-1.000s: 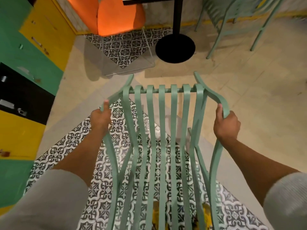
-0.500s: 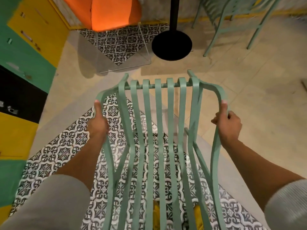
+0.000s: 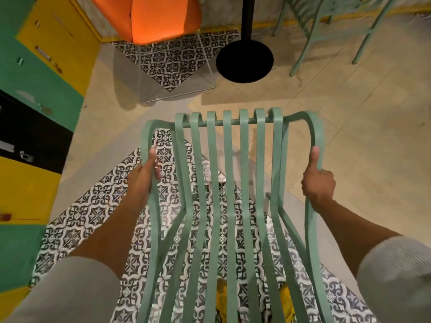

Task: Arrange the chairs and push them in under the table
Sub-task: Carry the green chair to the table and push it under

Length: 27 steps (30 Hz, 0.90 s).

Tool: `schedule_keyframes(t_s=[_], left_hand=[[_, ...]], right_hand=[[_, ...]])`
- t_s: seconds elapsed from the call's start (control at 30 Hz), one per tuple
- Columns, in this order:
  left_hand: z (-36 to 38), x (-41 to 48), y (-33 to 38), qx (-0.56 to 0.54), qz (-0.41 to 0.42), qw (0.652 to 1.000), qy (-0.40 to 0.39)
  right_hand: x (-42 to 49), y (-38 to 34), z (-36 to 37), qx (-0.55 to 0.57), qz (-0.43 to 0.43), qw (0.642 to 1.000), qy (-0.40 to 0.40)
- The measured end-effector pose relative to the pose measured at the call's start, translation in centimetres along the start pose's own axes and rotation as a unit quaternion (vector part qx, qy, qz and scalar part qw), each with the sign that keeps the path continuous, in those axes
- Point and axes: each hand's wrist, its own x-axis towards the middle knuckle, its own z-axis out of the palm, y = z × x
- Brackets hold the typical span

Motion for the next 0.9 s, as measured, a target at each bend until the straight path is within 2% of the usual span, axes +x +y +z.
schedule_keyframes(t_s=[0.2,0.33,0.43,0.57,0.77,0.9], left_hand=[[0.0,-4.2,-11.0,0.087,-0.098,0.988,-0.076],[0.7,-4.8,-12.8,0.117,-0.154,0.981,-0.015],[1.5,-4.6,-12.6,0.098,-0.144,0.985,0.003],[2.4,-4.2,-11.0,0.084,-0.133,0.987,0.013],[0.7,-5.9,-10.0,0.034,-0.069,0.996,-0.047],[-1.4,-7.1,-10.8,0.070,-0.091,0.989,-0.090]], right_hand=[[0.4,-2.2,0.4,-0.010,-0.019,1.000,-0.013],[-0.9,-0.1,-0.6,0.002,-0.032,0.999,-0.044],[-2.5,5.0,-1.3,-0.047,-0.005,0.995,-0.091],[-3.6,10.2,-2.6,-0.196,-0.041,0.977,-0.070],[-0.3,8.1,-2.2,-0.294,-0.056,0.948,-0.104],[0.0,7.8,-1.0,-0.308,-0.044,0.946,-0.087]])
